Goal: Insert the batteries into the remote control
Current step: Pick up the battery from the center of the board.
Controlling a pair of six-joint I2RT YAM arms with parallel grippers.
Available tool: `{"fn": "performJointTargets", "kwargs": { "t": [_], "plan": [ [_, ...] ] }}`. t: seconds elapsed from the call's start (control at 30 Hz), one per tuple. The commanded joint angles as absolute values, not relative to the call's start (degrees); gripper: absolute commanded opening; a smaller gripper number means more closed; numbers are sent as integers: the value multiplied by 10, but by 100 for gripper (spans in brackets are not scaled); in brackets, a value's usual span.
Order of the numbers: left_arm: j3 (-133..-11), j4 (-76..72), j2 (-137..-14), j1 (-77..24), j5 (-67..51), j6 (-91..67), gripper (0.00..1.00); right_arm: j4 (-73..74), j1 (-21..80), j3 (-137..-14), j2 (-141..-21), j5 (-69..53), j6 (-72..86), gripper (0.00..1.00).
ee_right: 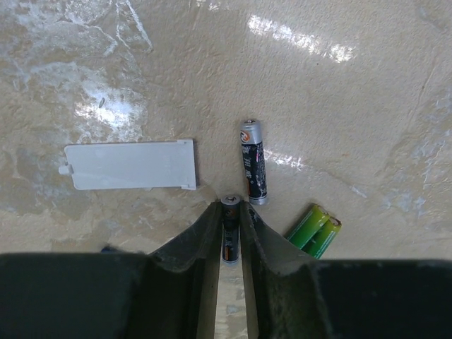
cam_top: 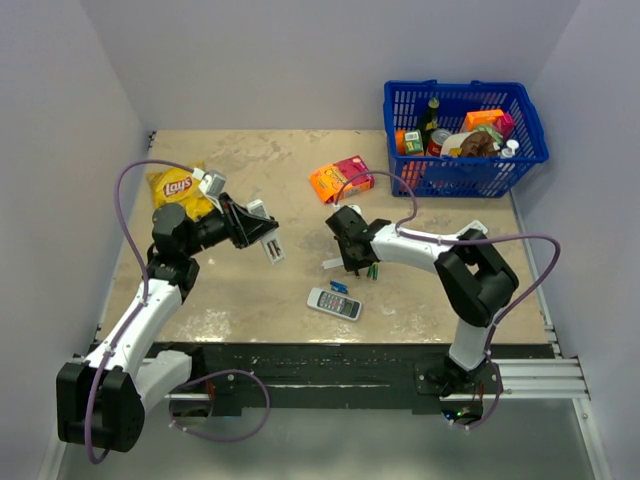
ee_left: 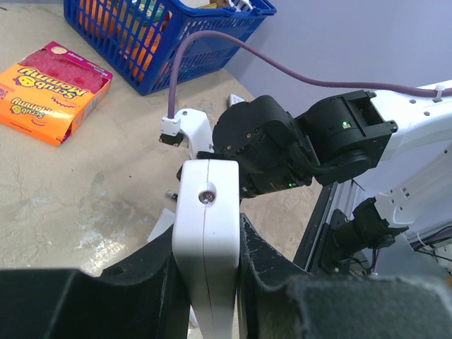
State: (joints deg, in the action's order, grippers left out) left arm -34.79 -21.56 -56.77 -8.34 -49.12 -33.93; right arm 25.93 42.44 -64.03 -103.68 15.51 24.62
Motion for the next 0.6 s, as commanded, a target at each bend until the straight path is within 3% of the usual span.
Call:
{"fn": "performJointTargets", "kwargs": {
  "t": [0.0, 0.3, 0.43, 0.57],
  "plan": [
    [-347, -247, -568, -79, -502, -352, 0, 304, 428, -657, -1061, 137, 230, 23],
    [-347, -248, -569, -79, -504, -354, 0, 319, 427, -681, -1089, 123, 216, 22],
    [-347, -248, -569, -79, -504, -354, 0, 315, 427, -672, -1085, 120, 214, 5],
    [-346, -247, -570, -79, -504, -355, 0, 308, 432, -664, -1056, 112, 209, 0]
  ]
}}
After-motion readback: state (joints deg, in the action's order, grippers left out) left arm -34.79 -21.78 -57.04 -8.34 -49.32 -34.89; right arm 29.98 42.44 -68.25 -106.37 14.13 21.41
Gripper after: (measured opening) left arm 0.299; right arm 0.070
